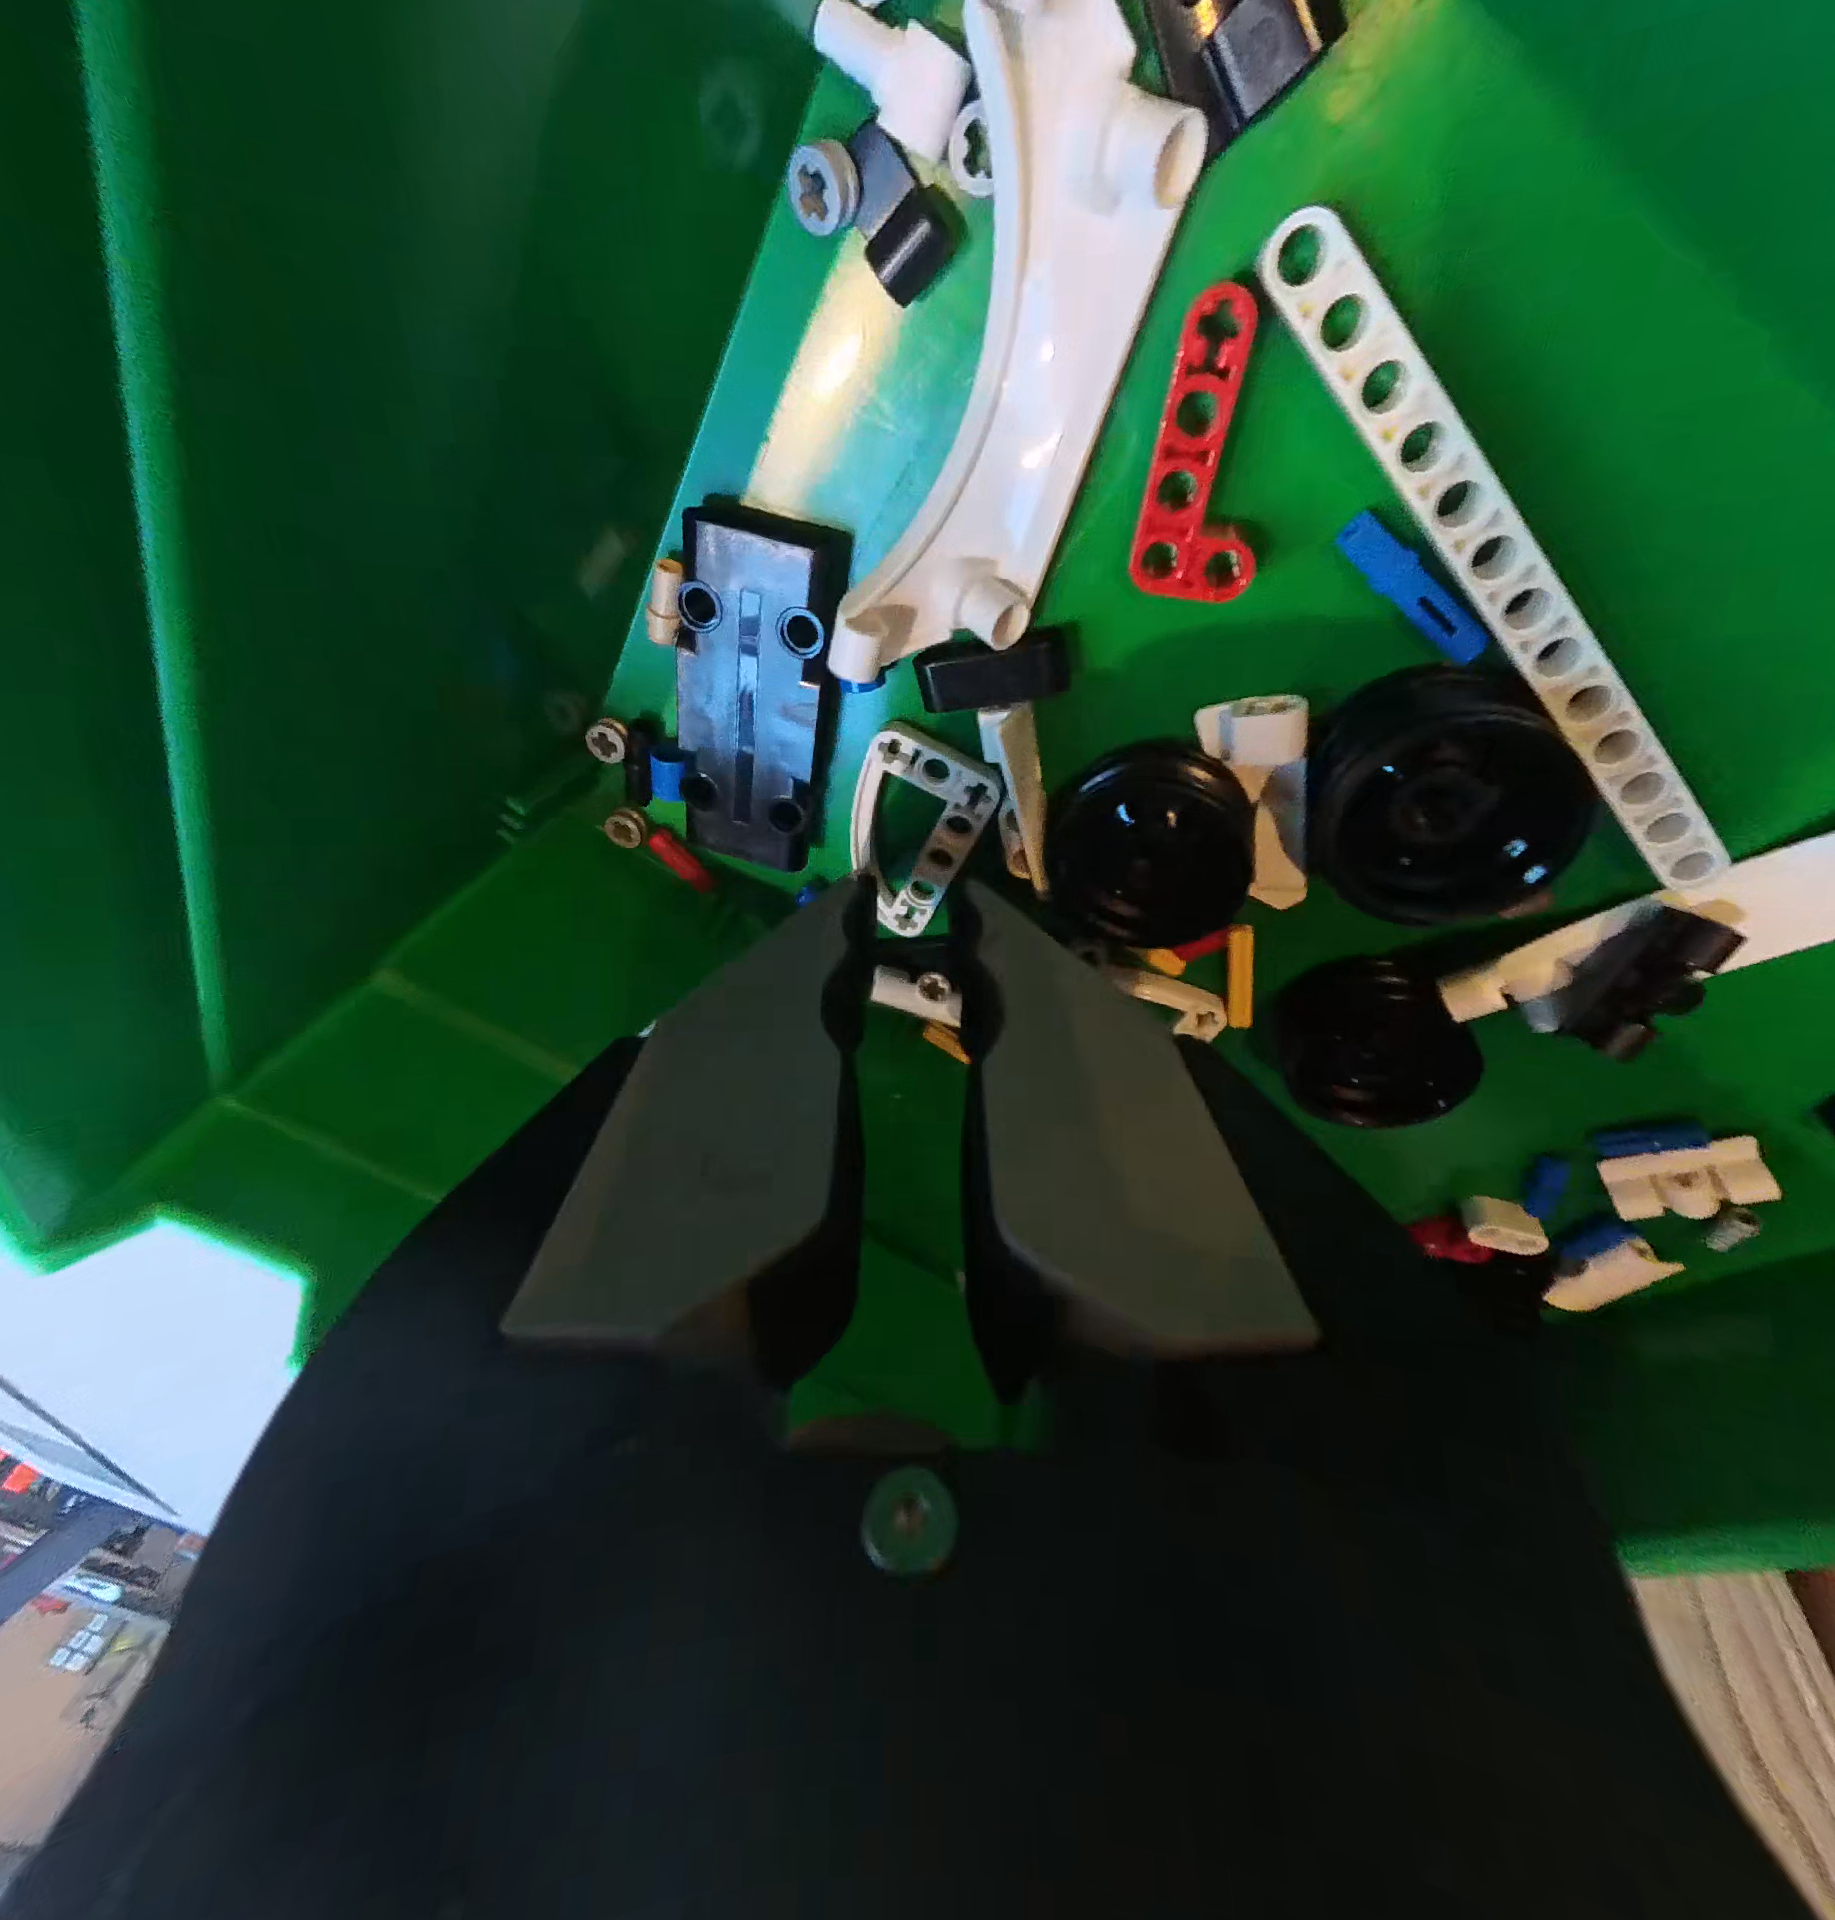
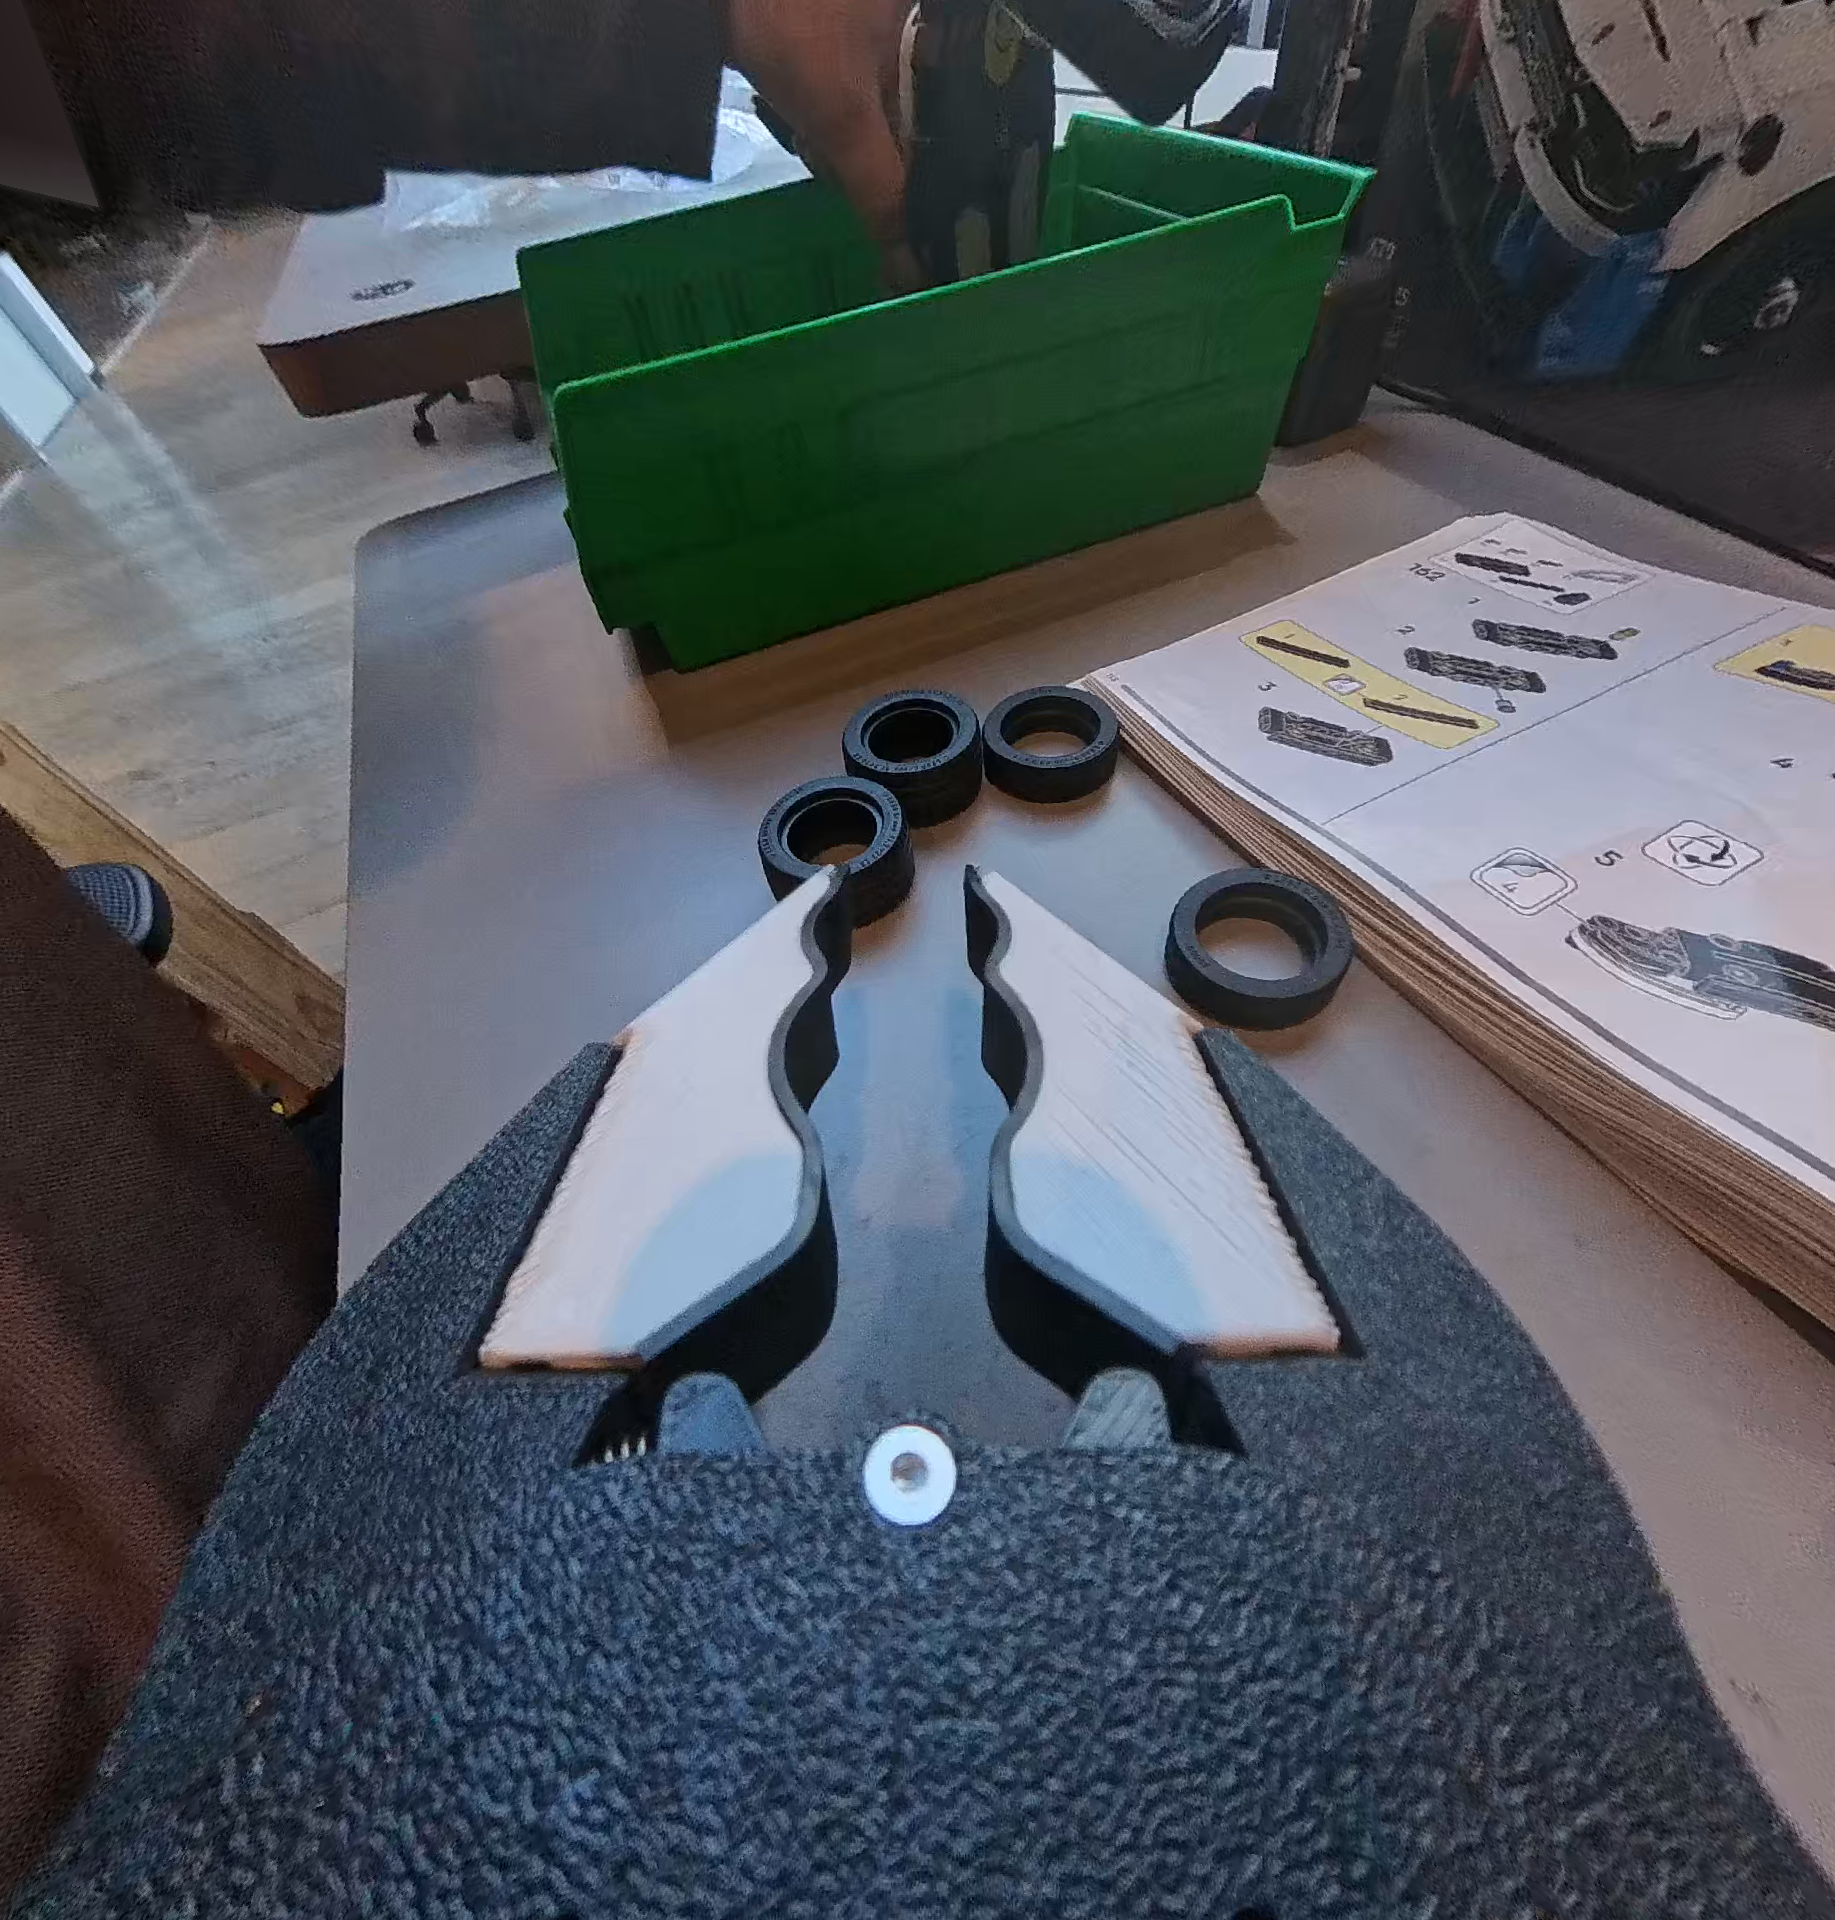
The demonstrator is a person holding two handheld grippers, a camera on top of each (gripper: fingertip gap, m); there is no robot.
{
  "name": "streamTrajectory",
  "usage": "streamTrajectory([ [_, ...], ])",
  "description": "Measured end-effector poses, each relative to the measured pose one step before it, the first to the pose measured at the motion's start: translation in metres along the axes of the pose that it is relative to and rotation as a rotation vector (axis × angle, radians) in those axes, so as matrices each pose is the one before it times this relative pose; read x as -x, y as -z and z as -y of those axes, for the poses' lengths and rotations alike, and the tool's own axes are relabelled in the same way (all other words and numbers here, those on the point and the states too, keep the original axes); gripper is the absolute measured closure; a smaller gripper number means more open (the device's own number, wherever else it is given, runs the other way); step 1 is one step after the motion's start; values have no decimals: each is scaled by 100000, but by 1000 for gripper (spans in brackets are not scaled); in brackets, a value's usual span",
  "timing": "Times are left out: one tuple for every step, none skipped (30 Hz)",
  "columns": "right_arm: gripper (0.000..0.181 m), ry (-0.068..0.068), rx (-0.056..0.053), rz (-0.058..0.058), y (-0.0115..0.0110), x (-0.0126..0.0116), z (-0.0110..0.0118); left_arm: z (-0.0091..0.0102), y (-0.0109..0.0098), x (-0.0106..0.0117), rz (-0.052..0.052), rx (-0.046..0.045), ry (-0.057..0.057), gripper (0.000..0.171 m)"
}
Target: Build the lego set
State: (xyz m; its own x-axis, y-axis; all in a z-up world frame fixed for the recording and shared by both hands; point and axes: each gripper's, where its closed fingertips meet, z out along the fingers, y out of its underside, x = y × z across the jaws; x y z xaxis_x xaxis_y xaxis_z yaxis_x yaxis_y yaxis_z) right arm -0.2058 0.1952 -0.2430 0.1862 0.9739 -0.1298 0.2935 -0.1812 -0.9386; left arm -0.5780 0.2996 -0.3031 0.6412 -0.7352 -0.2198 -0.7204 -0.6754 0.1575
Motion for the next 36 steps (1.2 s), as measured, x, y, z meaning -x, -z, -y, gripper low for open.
streamTrajectory([
  [160, -380, -344, 488, 35, 15, 50, 6, -7, 15, -439, 488, -363, 160],
  [161, -341, -363, 547, 34, 39, 40, 9, -5, 7, -338, 561, 368, 161],
  [161, -285, -434, 447, 45, 22, 66, -6, -2, 6, 84, 483, 406, 160],
  [161, -205, -575, 219, 67, 9, 72, -17, 31, -82, 61, 122, 526, 161],
  [161, -122, -768, 64, 97, -4, 95, -36, 146, -148, 238, -126, 690, 165],
  [161, -87, -859, 27, 95, -1, 116, 106, 384, 55, 2003, -1777, 98, 171],
  [162, -72, -797, 14, 87, -3, 102, 82, 541, 163, 2745, -1822, 725, 171],
  [162, -54, -600, 47, 70, 4, 73, 97, 653, 215, 2735, -2352, 1124, 171],
  [162, 1, -326, 196, 42, 40, 46, 221, 667, 44, 1430, -3230, 979, 171],
  [162, 34, -105, 302, 16, 48, 17, 157, 535, -129, 216, -2640, 702, 171],
  [162, 36, -36, 226, 7, 27, 3, -25, 385, 58, 1207, -1261, 786, 171],
  [162, -13, -51, 194, 0, 39, 15, -177, 243, 116, 1389, -100, 604, 171],
  [162, -66, -115, 287, 14, 61, 8, -288, 99, 54, 731, 736, 269, 171],
  [162, -39, -187, 420, 12, 89, 25, -212, -29, 177, 1095, 717, 1384, 171],
  [162, 37, -259, 312, 42, 95, 32, -3, -176, 29, -737, 300, 4036, 170],
  [162, 124, -317, 162, 39, 78, 38, 196, -363, -435, -4752, 225, 7247, 171],
  [163, 124, -293, 41, 41, 71, 33, 168, -486, -567, -6543, 1587, 9145, 170],
  [163, 114, -241, 85, 40, 56, 21, 78, -553, 43, -2878, 2439, 10087, 148],
  [164, 79, -144, 171, 37, 72, 9, -57, -473, 362, -576, 2669, 9721, 137],
  [164, 67, -83, 196, 52, 85, -3, 265, -258, 284, -776, 9, 7277, 140],
  [164, 115, -141, 94, 59, 76, 1, 203, -173, 274, -29, 22, 4593, 131],
  [165, 187, -261, 6, 84, 75, 17, 179, -101, 397, 1568, -392, 3270, 133],
  [165, 171, -290, 74, 82, 86, 22, 212, -85, 250, 1393, -1015, 2098, 136],
  [166, 86, -218, 222, 72, 83, 10, 100, -118, -11, 84, -562, 1331, 137],
  [166, -1, -111, 328, 57, 96, -8, -155, -202, -128, -494, 923, 962, 137],
  [167, -45, -87, 440, 58, 97, 2, -353, -247, -152, -434, 1957, 67, 139],
  [167, -90, -117, 566, 53, 107, -2, -70, -106, -248, -1080, -344, -350, 146],
  [167, -103, -161, 621, 51, 126, 3, 5, -5, -220, -912, -848, 2, 150],
  [168, -107, -160, 576, 59, 109, 2, -63, -5, -321, -1212, -447, -8, 157],
  [168, -150, -124, 547, 54, 101, 11, -267, 3, -440, -1477, 760, -725, 164],
  [168, -165, -97, 480, 55, 111, -6, -262, 47, -182, 474, 966, -1836, 165],
  [168, -90, -150, 384, 60, 92, -1, -103, 108, 300, 3876, -140, -2280, 156],
  [168, -28, -122, 403, 64, 110, -8, -32, 156, 227, 3286, -776, -2857, 150],
  [168, -23, 10, 384, 53, 109, -23, 80, 149, -241, 213, -1368, -3335, 150],
  [168, 5, 93, 293, 29, 88, -26, 84, 123, -261, -308, -1463, -2336, 148],
  [168, 63, 124, 206, 31, 72, -31, -52, 5, -182, -299, -329, -1150, 144],
])
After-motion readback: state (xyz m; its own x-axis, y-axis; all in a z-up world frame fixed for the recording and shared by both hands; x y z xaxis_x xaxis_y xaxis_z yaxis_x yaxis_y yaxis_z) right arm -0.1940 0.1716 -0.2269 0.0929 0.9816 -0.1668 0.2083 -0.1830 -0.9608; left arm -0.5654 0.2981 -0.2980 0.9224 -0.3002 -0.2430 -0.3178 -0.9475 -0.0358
